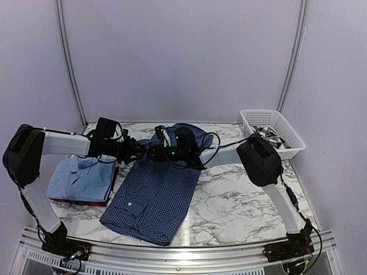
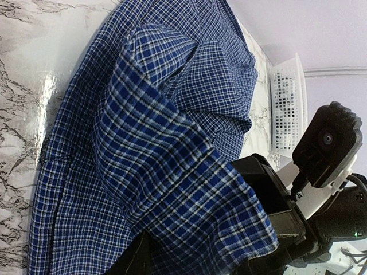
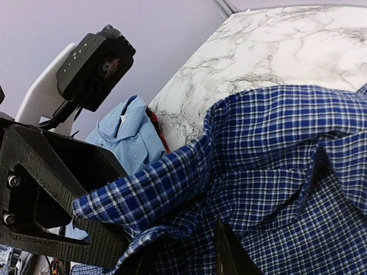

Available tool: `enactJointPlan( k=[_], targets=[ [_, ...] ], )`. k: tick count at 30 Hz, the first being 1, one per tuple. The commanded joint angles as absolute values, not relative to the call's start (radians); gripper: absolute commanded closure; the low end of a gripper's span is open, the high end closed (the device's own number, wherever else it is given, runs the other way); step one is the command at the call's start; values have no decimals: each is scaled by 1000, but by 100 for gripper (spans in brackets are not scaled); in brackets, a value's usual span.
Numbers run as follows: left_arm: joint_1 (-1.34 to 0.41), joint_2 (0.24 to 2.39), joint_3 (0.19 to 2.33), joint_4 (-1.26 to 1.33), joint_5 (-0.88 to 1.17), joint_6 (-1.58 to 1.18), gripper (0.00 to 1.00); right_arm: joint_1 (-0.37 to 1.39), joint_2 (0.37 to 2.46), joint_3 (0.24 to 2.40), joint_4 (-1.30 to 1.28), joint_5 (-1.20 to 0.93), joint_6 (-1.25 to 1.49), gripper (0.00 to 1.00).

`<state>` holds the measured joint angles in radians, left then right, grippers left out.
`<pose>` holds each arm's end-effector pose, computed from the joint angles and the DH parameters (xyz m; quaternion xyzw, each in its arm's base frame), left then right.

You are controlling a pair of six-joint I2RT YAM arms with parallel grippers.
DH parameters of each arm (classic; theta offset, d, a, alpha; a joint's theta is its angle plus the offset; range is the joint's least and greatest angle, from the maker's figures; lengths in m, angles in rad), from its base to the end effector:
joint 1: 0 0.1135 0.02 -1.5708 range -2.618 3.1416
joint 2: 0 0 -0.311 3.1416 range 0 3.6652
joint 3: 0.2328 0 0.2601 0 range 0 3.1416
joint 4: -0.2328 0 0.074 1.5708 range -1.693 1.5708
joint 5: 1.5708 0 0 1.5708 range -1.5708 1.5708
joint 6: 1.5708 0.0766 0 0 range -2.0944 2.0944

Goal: Fold and stack the long sleeve shirts
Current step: Place the rectangle-folded shirt in the left sleeve.

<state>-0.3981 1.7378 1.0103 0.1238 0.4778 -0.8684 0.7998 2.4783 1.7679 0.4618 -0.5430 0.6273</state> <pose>0.3712 -0.1943 0.2161 -0.0934 0.8622 -0.4362 0.2402 0.4116 0.4804 0.1511 -0.2295 0.7434 0.5472 0.3087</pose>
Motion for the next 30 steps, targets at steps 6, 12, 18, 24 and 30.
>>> enactJointPlan(
  k=[6,12,18,24,30],
  targets=[
    [-404,1771,1040,186,531,-935,62,819,2450,1773,516,-683,589,57],
    [-405,1776,1053,186,532,-951,66,818,2429,1758,502,-709,551,45],
    [-404,1786,1069,186,526,-962,80,818,2398,1740,467,-690,505,39],
    [-404,1794,1086,187,523,-977,95,819,2368,1730,423,-659,461,37],
    [-401,1758,1103,190,503,-1008,100,808,2321,1722,331,-564,418,36]
  ],
)
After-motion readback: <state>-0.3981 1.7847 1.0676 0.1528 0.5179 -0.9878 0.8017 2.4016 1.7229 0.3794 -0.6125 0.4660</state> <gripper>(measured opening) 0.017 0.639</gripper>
